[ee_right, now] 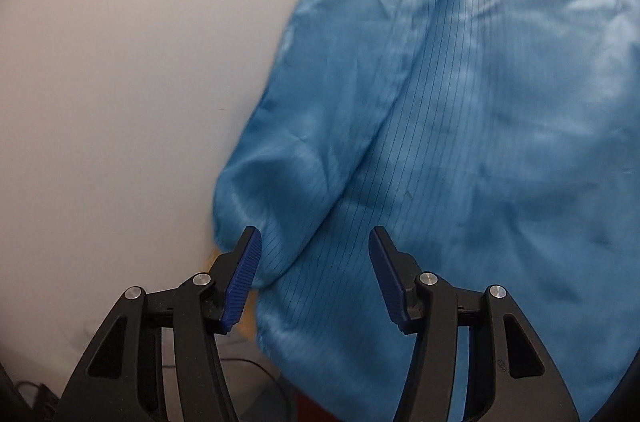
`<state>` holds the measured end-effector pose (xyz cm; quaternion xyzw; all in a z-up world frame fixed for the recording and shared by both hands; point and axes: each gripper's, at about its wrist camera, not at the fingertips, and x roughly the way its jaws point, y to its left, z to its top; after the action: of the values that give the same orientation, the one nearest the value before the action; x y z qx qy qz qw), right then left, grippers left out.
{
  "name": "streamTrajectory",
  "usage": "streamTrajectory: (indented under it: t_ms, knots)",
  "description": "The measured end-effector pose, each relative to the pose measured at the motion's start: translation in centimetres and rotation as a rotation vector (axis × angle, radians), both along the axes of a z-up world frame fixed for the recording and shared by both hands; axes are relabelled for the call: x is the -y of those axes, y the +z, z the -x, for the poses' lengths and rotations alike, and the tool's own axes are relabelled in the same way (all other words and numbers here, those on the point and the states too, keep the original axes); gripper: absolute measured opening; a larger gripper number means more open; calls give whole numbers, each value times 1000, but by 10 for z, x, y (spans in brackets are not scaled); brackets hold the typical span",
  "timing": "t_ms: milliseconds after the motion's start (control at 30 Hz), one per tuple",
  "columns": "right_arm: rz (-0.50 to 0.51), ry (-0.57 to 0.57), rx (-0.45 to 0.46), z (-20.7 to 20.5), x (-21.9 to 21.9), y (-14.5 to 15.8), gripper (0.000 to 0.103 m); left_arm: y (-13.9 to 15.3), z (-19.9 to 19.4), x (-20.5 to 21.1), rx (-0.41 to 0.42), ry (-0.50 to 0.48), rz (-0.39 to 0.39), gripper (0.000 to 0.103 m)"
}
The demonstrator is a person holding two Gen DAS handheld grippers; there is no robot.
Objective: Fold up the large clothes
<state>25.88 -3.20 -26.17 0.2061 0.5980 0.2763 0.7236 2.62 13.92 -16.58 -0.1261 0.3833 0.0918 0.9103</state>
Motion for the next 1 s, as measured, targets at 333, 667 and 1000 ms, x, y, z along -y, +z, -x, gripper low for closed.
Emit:
streamTrajectory:
  t_ms: [333,667,1000]
  knots:
    - [-41,34,-19,-13,-16,-23,3,-20,-24,-5,-37,-16,116,78]
    - [116,138,106,-2,15,19,1,-30,-56,0,-30,-34,147,57]
    - [209,123,98,5,39,19,2,-80,-123,-16,-102,31,406,51]
